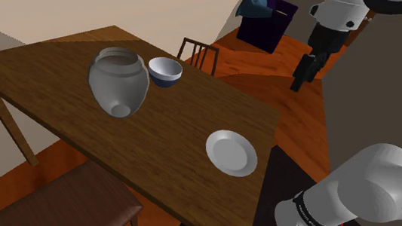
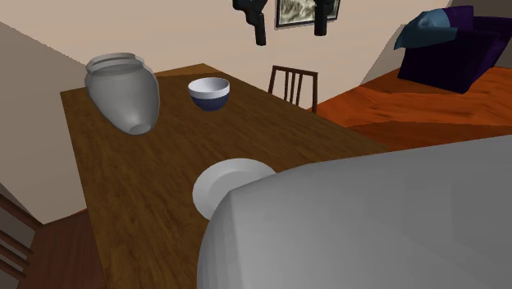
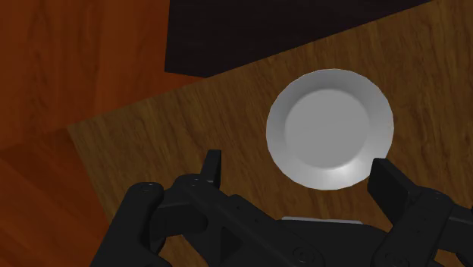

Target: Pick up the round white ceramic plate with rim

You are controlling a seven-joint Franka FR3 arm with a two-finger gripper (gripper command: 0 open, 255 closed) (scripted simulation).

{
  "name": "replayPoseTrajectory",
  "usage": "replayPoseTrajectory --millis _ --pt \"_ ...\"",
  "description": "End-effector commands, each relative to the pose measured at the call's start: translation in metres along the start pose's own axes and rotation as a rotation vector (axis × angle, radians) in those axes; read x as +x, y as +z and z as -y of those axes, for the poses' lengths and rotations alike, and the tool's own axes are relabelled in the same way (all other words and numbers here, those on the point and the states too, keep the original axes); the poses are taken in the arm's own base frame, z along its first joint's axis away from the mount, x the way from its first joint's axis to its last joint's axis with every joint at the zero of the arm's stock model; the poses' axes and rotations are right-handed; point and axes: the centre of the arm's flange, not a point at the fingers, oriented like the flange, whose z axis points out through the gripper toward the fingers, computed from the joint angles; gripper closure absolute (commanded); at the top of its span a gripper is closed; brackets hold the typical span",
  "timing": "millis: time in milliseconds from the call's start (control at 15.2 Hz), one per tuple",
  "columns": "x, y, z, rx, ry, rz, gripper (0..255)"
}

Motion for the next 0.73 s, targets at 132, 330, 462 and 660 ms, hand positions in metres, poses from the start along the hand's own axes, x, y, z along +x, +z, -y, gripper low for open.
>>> replayPoseTrajectory --millis 132,330,462,660 --pt "0.008 0.015 0.026 -0.033 0.045 0.008 0" --pt "0.022 0.038 0.064 -0.082 0.112 0.020 0" --pt "0.032 0.055 0.088 -0.115 0.157 0.028 0" --pt "0.049 0.082 0.121 -0.165 0.224 0.040 0"
